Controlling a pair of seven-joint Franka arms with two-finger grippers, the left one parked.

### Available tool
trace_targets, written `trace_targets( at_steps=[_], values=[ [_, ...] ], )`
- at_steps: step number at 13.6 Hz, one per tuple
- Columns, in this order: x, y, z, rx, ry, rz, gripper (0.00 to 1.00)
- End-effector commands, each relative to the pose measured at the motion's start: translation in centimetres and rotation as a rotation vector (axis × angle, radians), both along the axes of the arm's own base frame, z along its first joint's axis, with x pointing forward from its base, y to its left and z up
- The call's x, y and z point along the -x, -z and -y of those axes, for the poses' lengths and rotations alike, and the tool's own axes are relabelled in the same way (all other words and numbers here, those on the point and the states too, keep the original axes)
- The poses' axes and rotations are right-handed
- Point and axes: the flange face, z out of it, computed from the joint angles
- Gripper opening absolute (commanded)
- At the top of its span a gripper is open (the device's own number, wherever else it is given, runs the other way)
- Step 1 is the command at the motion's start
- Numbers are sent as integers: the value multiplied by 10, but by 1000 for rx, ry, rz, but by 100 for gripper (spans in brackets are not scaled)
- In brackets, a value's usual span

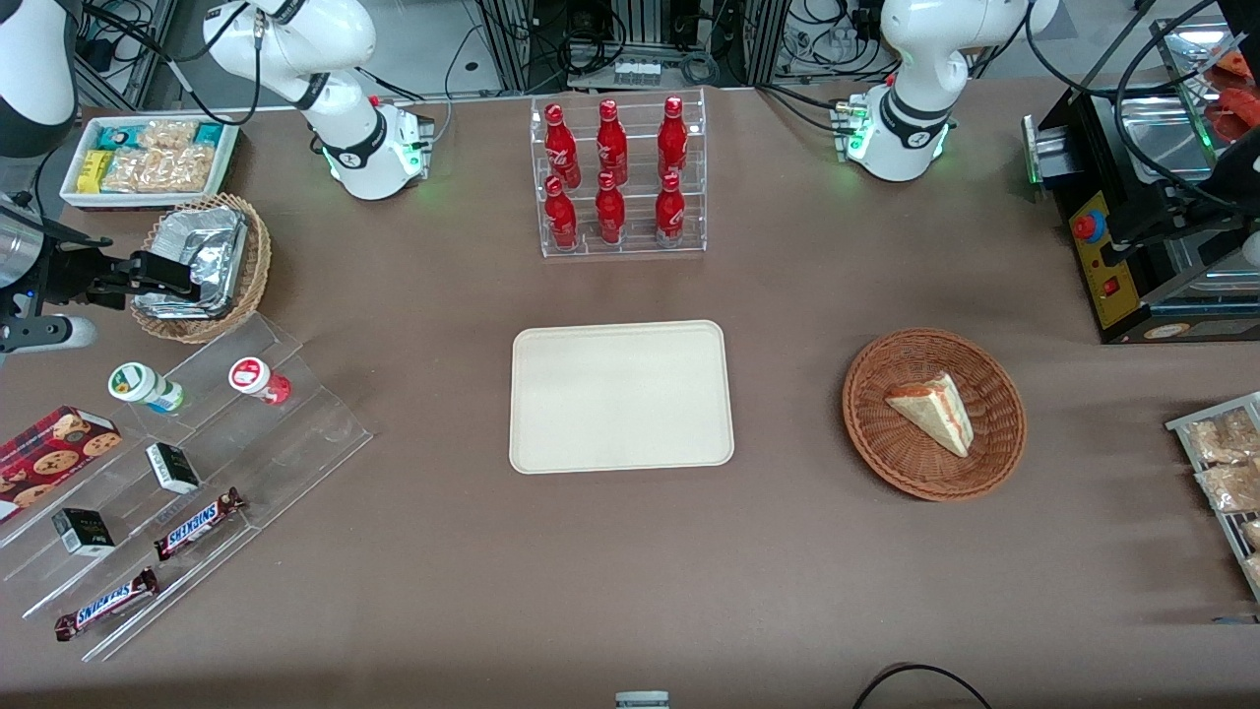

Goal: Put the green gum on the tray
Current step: 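Move the right gripper over the acrylic display toward the green-and-white tub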

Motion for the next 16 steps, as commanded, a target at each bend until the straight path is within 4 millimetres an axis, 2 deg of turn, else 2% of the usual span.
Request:
trace_targets(
  at_steps=[1, 4, 7, 9, 12, 16],
  values=[
    [-3, -6, -3, 34, -8, 2, 100],
    [-3, -1, -5, 17, -7, 1, 100],
    [-3, 25, -2, 12, -27, -3, 100],
    [-1, 50, 7, -5, -103, 12, 100],
    [6, 81, 38, -34, -241, 42, 100],
    [10, 106, 81, -63, -585, 113, 100]
  ],
)
